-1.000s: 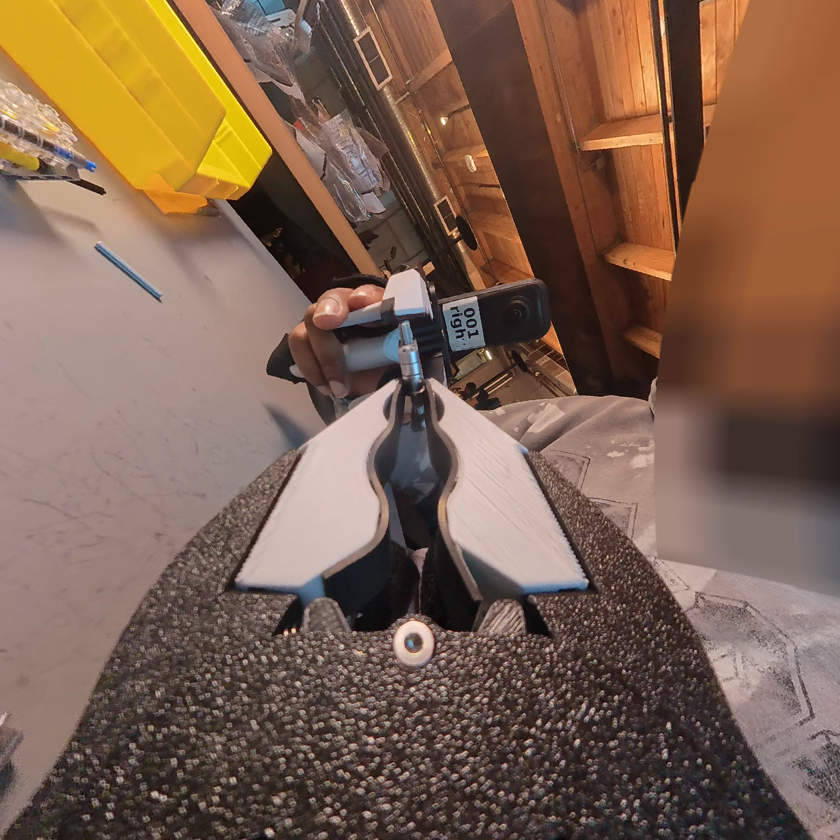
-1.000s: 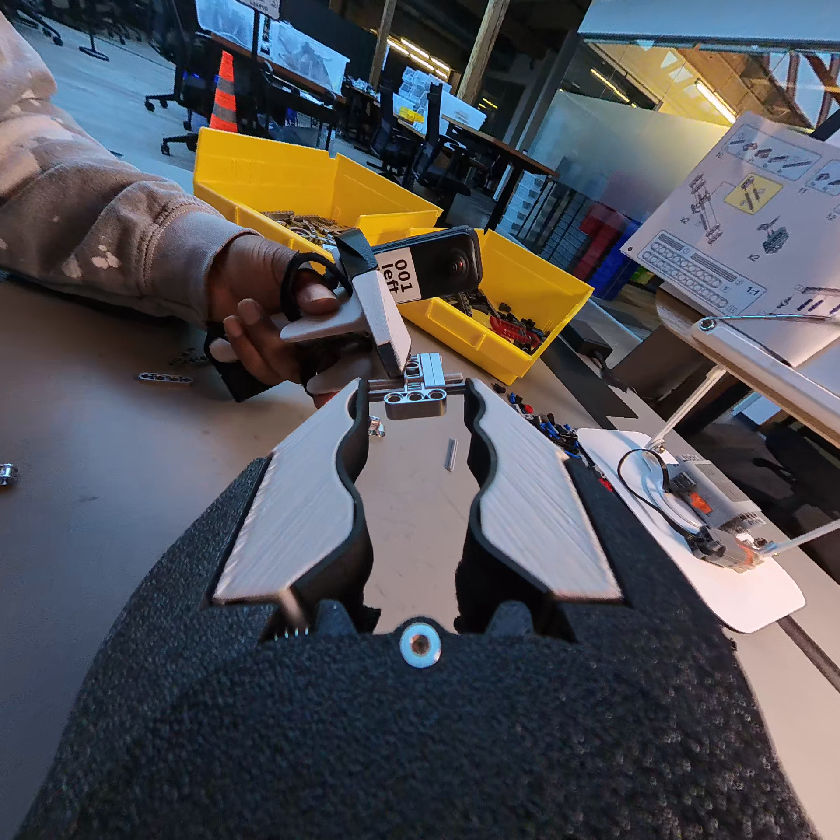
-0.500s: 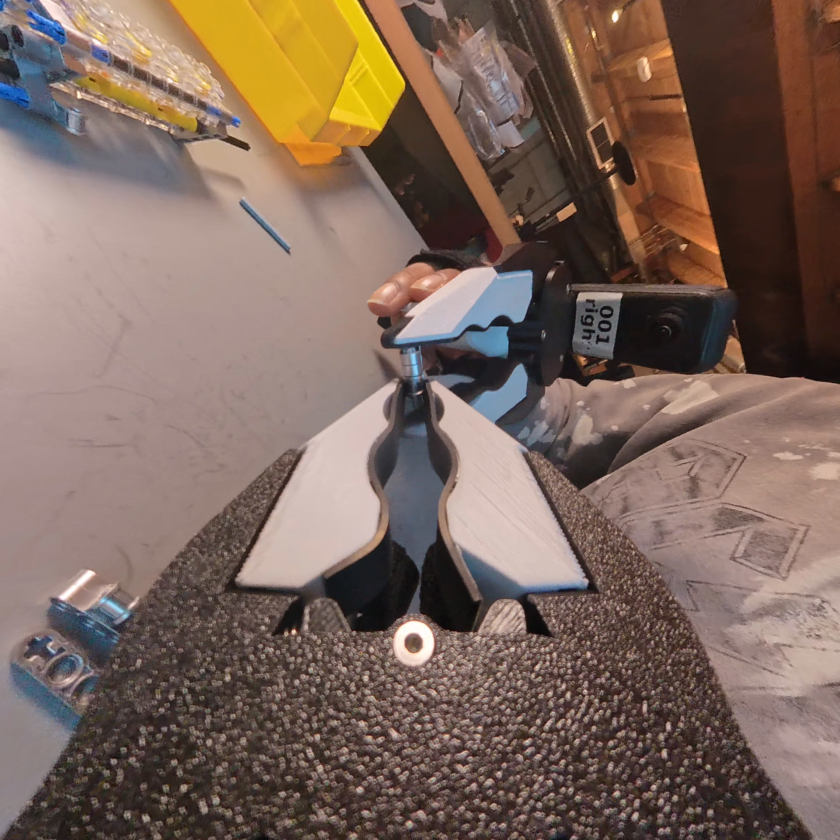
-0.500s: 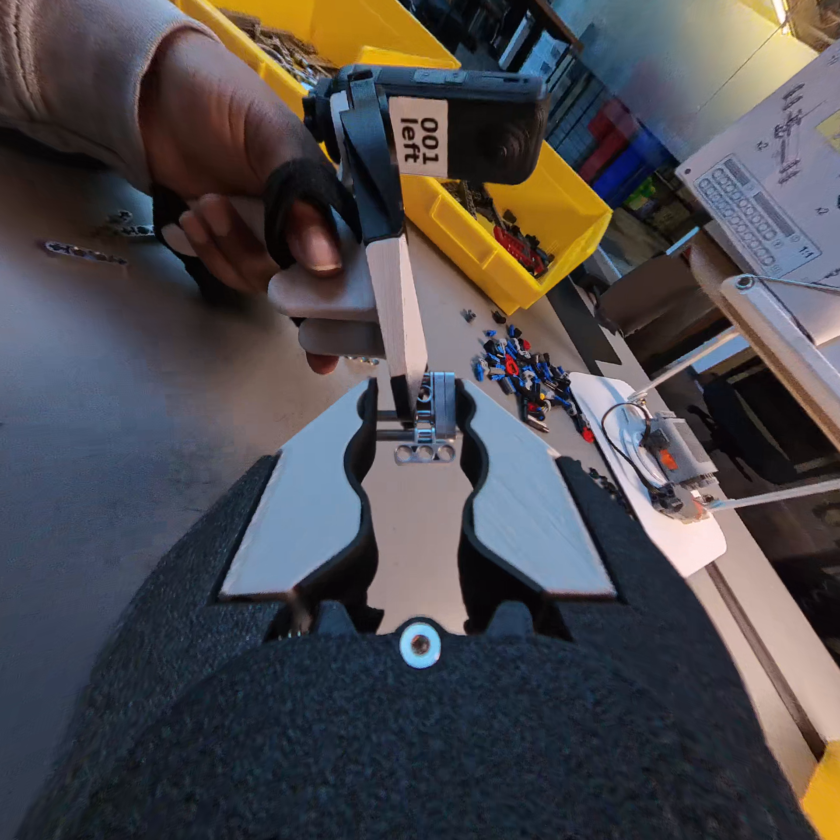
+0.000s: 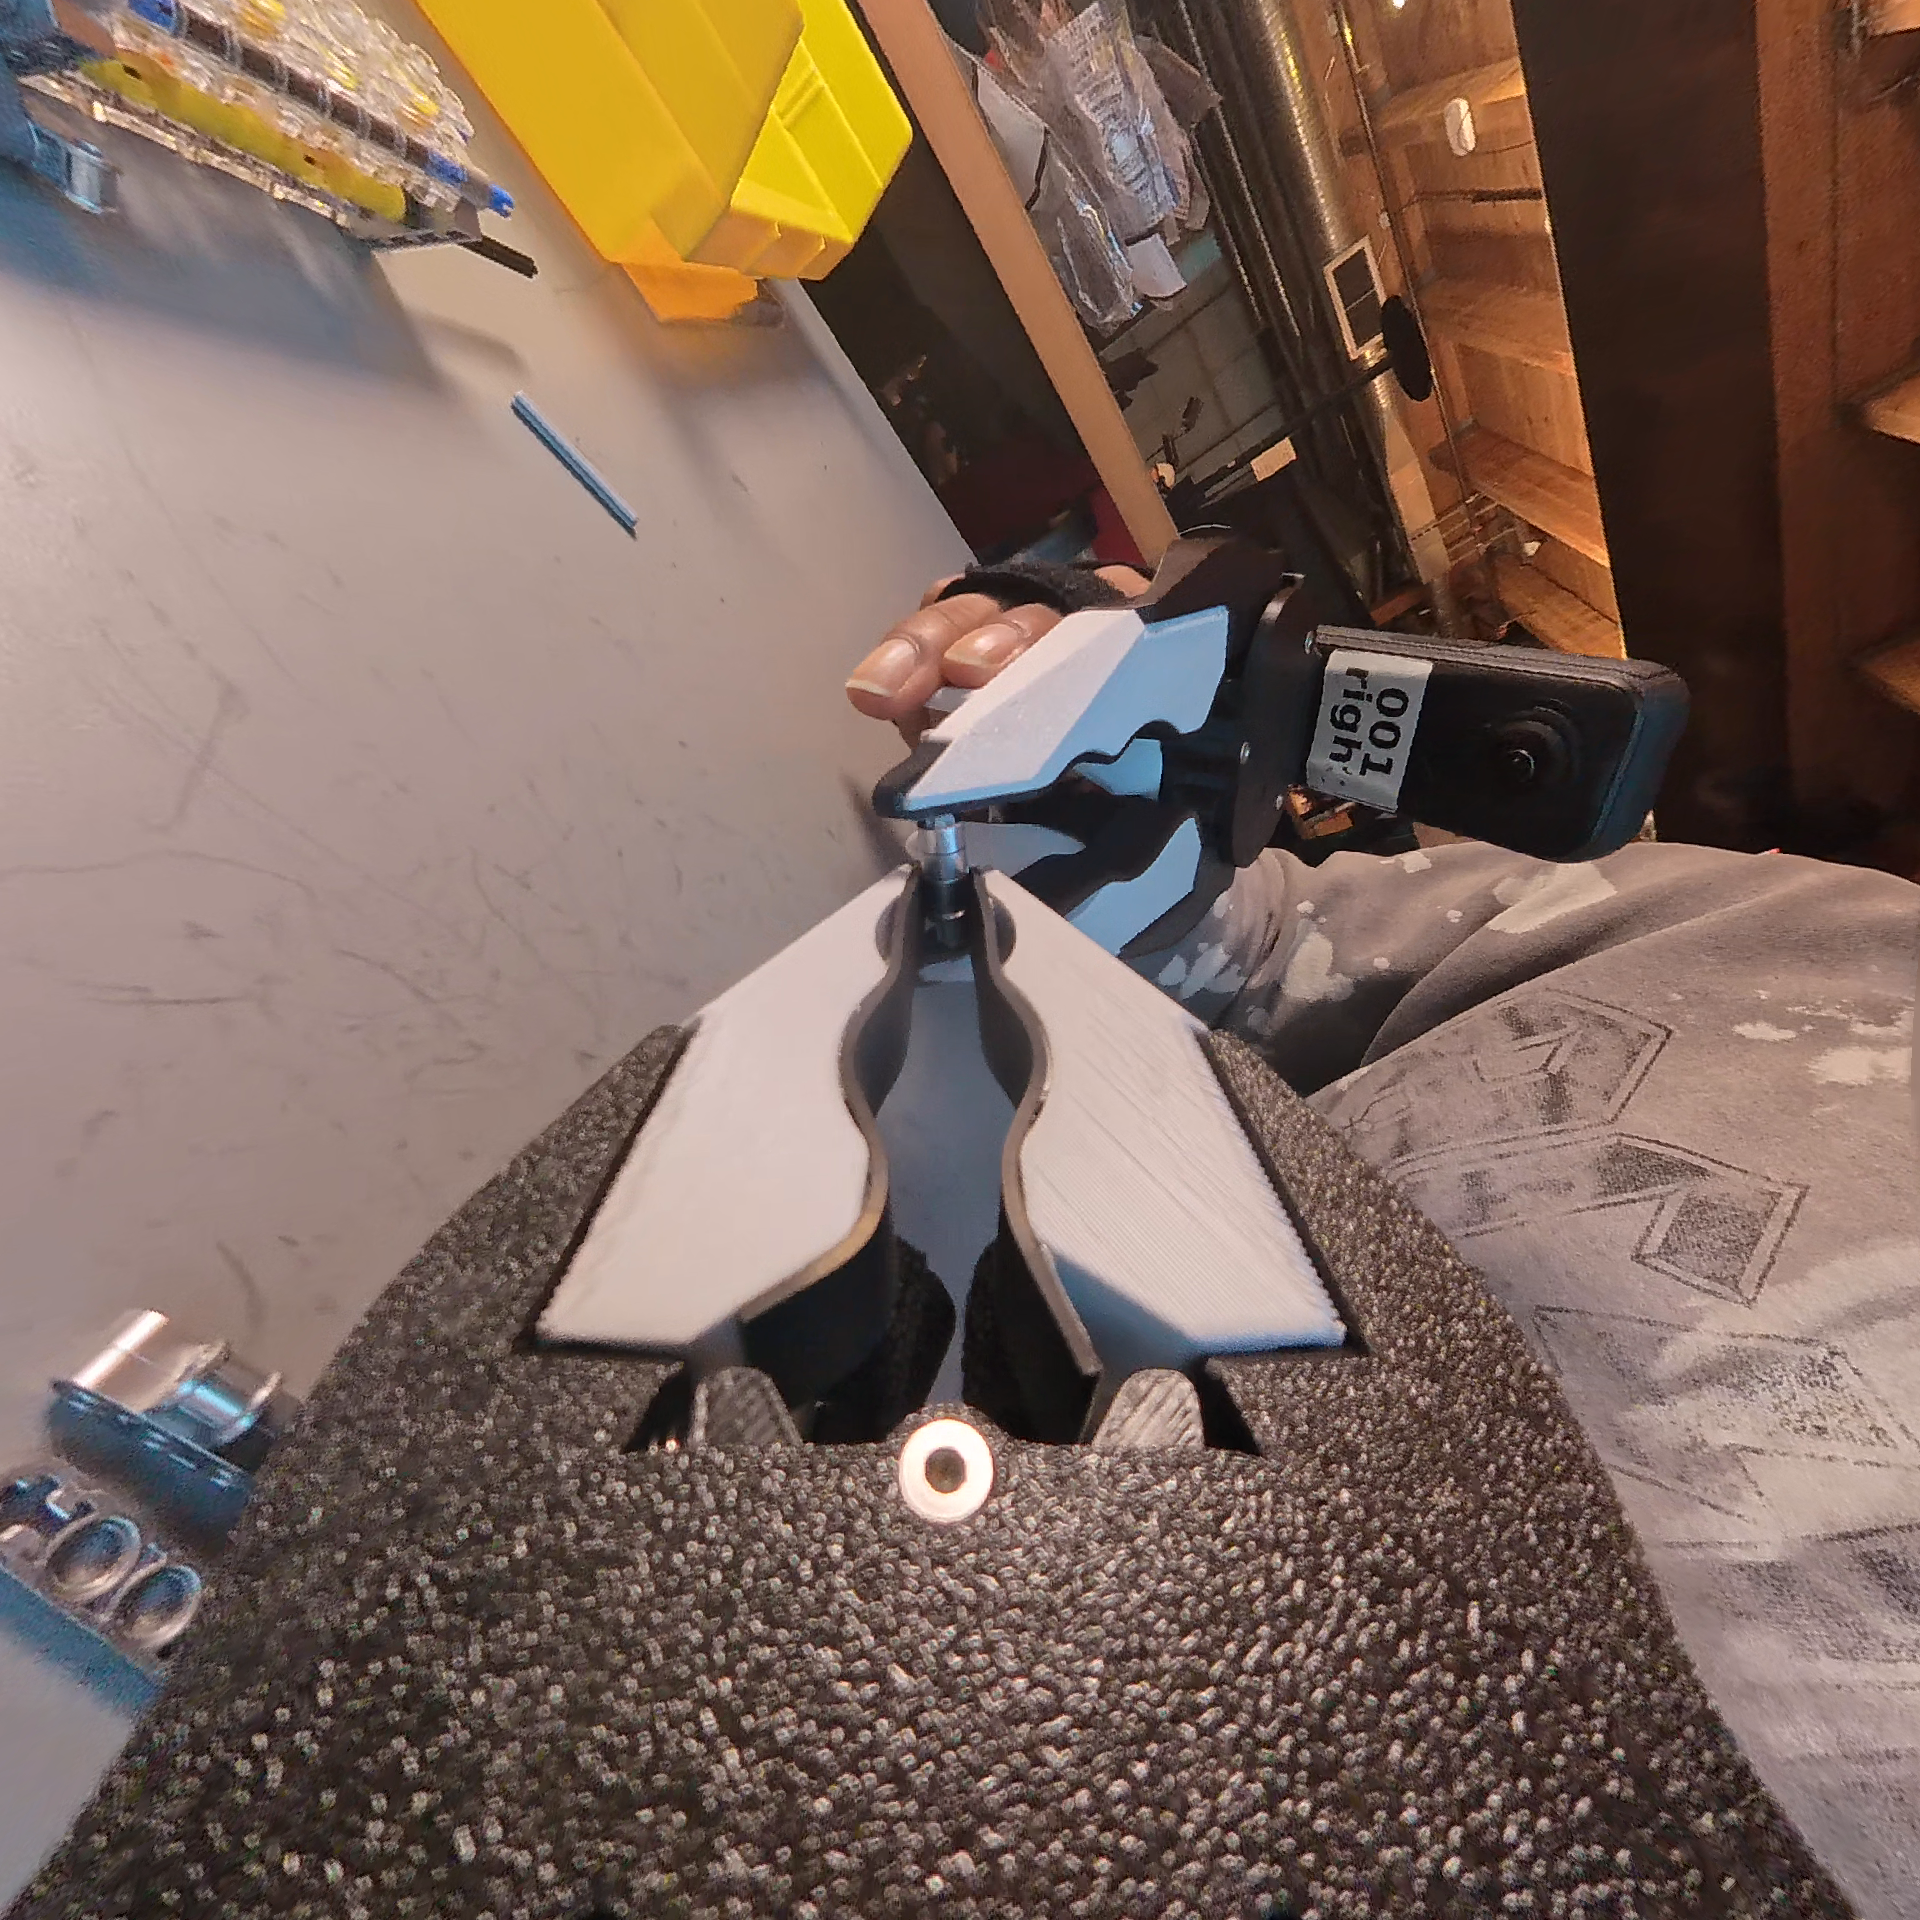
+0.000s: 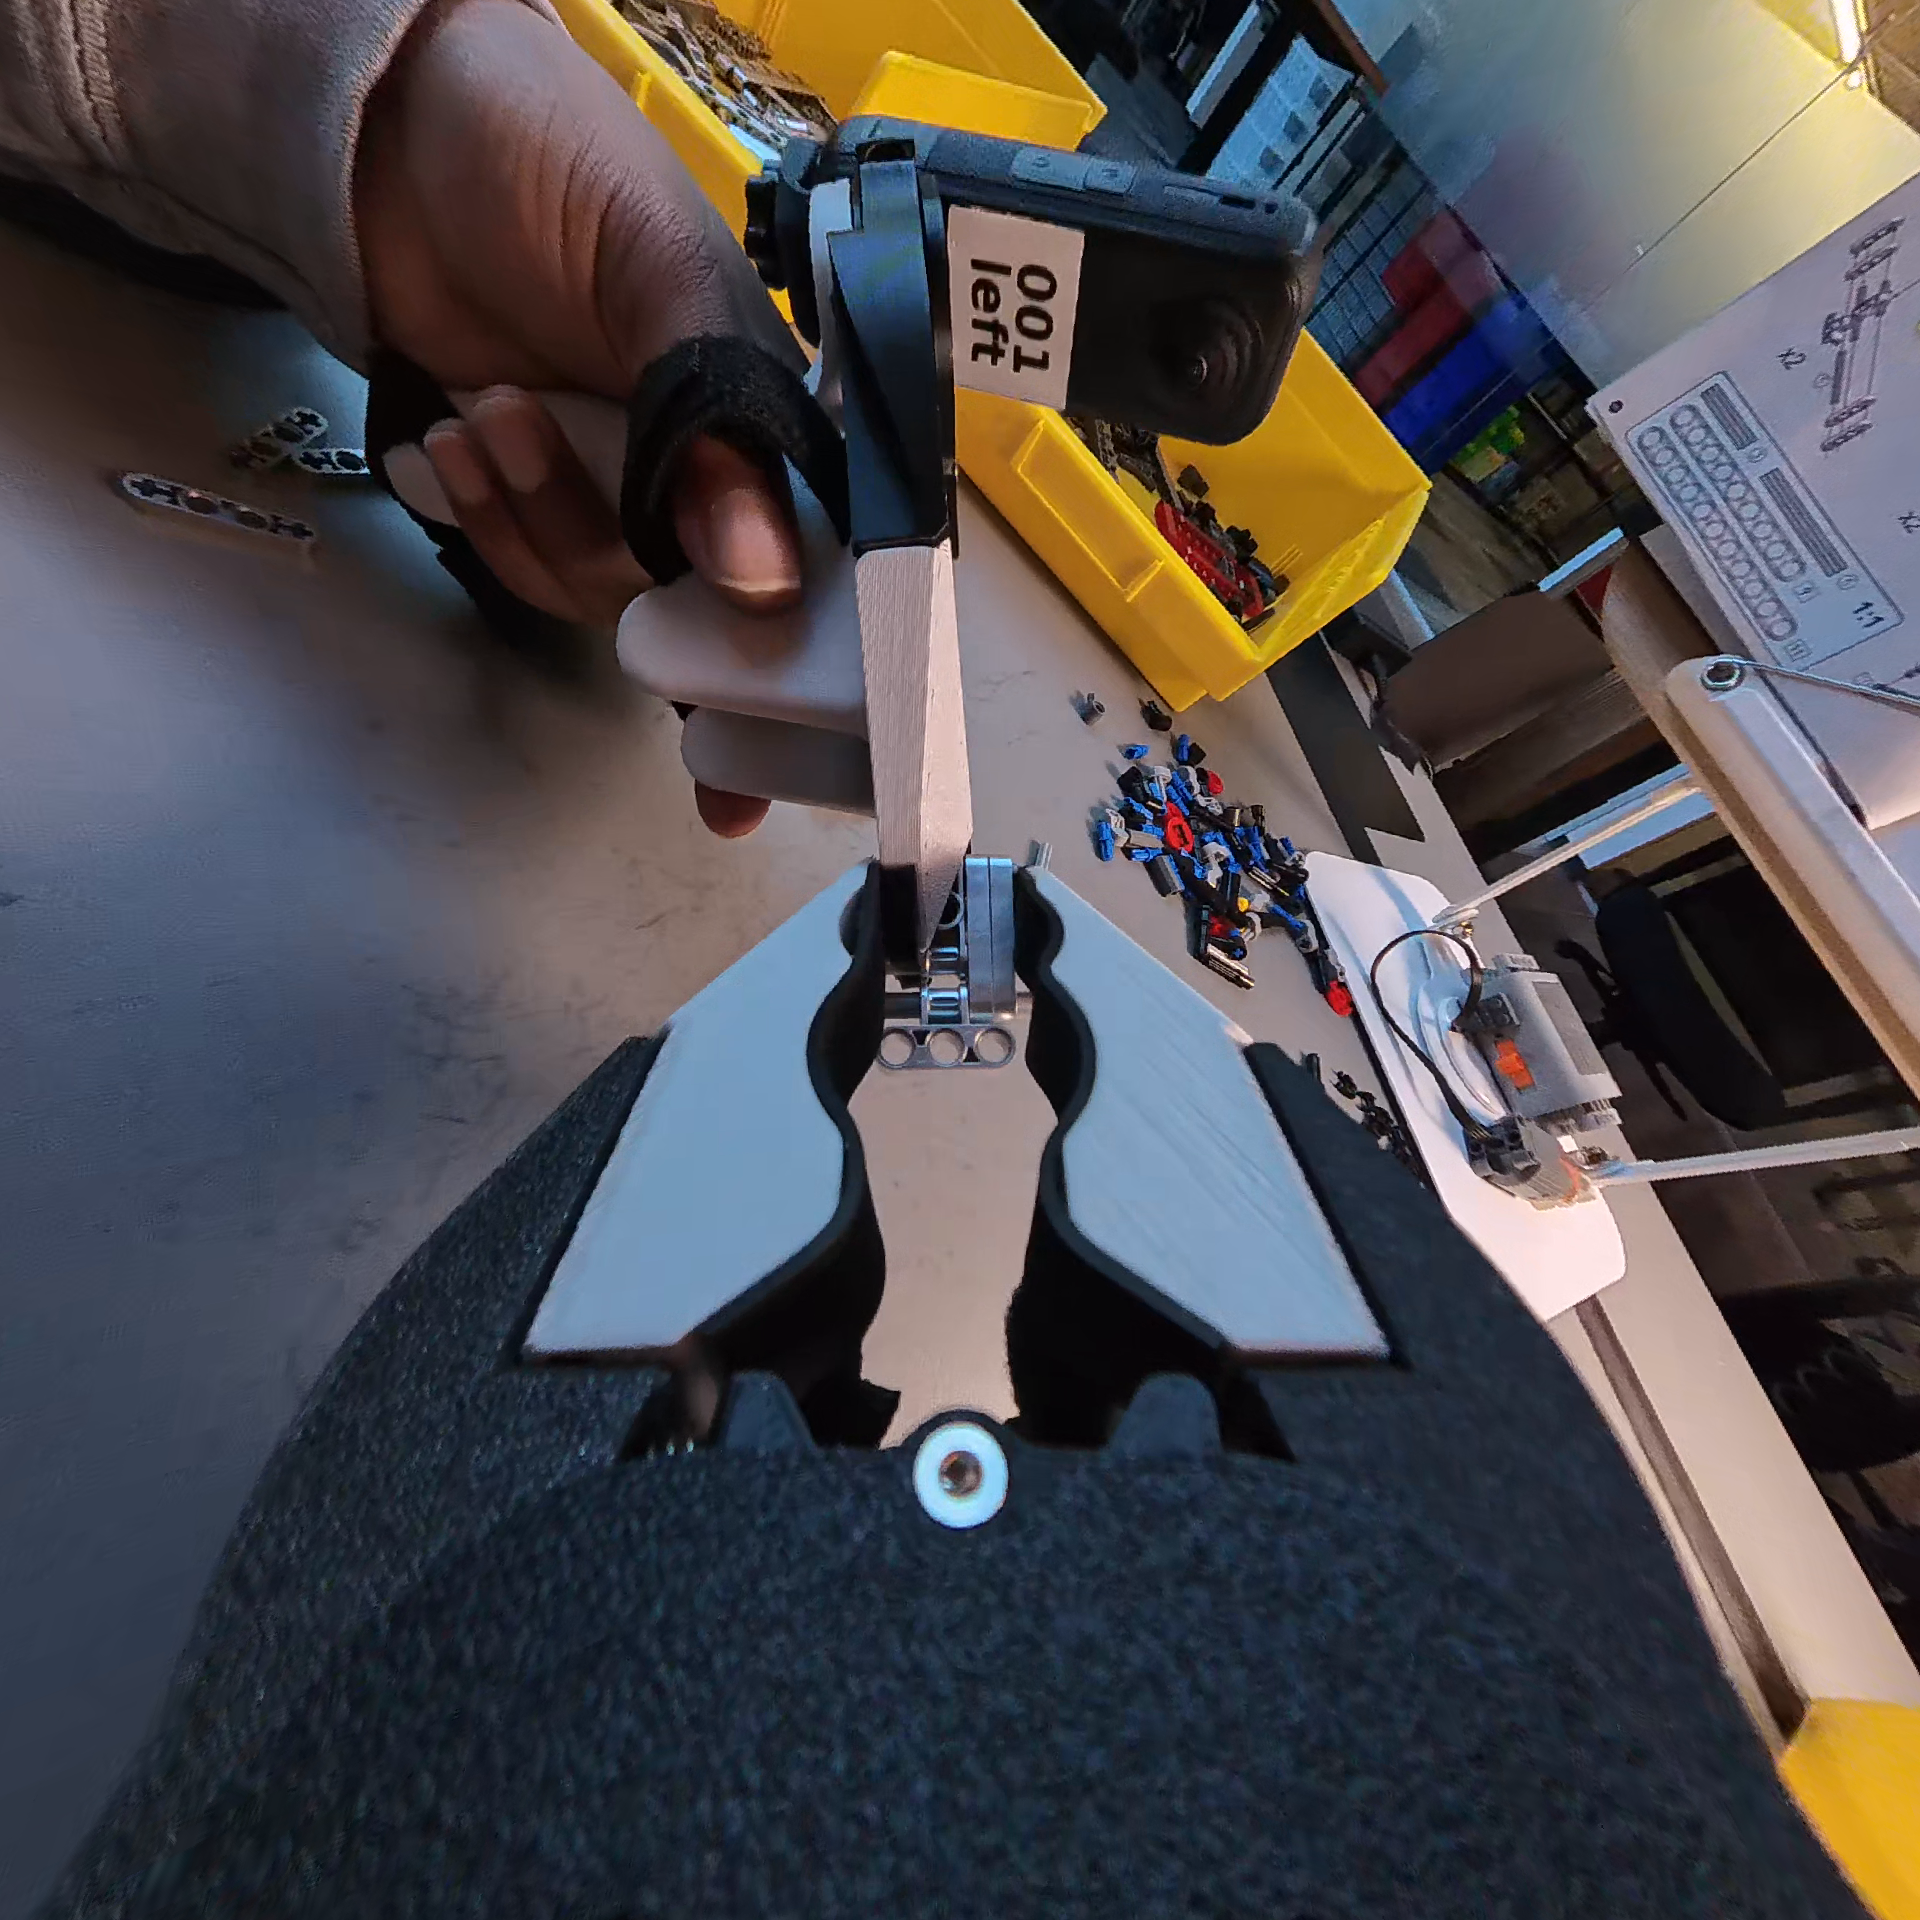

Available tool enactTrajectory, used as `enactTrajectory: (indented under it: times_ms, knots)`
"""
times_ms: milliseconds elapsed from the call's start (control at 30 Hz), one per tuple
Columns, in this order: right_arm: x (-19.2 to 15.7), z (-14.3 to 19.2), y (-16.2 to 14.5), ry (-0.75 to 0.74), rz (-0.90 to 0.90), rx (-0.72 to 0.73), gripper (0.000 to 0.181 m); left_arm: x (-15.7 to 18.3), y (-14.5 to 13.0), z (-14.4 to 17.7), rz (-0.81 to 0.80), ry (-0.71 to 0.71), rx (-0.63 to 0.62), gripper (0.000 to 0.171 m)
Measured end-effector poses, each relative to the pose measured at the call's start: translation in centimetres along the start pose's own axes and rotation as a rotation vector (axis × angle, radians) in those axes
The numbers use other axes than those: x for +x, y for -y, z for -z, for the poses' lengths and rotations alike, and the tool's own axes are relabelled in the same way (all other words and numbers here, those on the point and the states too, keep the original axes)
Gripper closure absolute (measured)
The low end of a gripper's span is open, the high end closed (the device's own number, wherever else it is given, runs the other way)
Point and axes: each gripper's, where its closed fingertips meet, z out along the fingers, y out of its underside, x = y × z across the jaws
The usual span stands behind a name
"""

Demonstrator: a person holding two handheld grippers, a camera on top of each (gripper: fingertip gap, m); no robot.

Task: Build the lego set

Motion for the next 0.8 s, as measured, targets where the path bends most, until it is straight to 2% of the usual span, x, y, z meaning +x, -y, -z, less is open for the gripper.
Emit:
enactTrajectory:
  times_ms: [200, 300, 367, 633, 800]
  knots:
    - [0.7, 0.5, 0.5, -0.013, -0.044, 0.036, 0.161, 1.3, 0.7, 1.0, 0.005, -0.115, 0.004, 0.153]
    - [0.7, 0.7, 0.6, -0.007, -0.056, 0.043, 0.161, 1.1, 0.8, 1.1, -0.01, -0.095, 0.002, 0.154]
    - [0.6, 0.6, 0.6, -0.005, -0.046, 0.035, 0.161, 1.0, 0.7, 1.0, 0.001, -0.097, 0.003, 0.165]
    - [1.0, 0.4, 0.4, -0.026, -0.074, 0.024, 0.16, 0.5, 1.1, 1.0, 0.012, -0.062, 0.045, 0.166]
    - [1.5, 0.3, 0.1, -0.102, 0.024, -0.006, 0.159, -0.4, 1.4, 1.4, 0.007, -0.003, 0.062, 0.166]
